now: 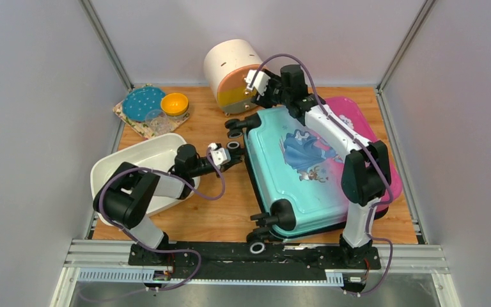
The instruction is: Open, take out, and arrange the luggage
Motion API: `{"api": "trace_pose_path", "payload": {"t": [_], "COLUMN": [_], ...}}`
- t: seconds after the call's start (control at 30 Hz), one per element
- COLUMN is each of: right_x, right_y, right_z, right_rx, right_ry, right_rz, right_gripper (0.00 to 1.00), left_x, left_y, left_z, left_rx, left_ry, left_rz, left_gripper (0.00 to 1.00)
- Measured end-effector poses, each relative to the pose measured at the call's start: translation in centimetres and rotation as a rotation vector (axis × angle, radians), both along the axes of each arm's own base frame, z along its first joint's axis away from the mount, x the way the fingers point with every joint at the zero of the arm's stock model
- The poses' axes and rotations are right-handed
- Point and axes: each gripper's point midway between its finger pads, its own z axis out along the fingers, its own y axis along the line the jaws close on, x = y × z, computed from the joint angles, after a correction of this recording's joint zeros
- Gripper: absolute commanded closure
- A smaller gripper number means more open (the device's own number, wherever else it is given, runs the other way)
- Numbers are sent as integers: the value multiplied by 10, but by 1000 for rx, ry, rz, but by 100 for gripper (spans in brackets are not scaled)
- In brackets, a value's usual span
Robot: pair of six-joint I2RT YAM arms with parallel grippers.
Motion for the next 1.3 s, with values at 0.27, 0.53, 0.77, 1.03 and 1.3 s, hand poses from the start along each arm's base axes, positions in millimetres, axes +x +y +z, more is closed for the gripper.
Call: {"api": "trace_pose_path", "payload": {"t": [0.27,0.53,0.77,1.03,1.3], "right_x": [-40,-64,-161,-131,-151], "right_y": [22,35,59,-2,-244], "right_z": [-6,11,13,32,66], "right_rx": [-32,-10,16,147,281], "right_ry": [83,137,399,686,570], "right_rz": [97,199,379,-22,-758], "right_gripper": [34,35,34,28,30], "left_x": [44,58,61,50,37], "left_y": [44,39,40,44,47], "left_z": [-9,-3,1,2,3], "left_rx": [25,26,37,45,56], "left_ry": [-38,-113,-191,-227,-254], "left_rz": [146,131,115,114,94], "left_gripper": [100,100,100,100,100]}}
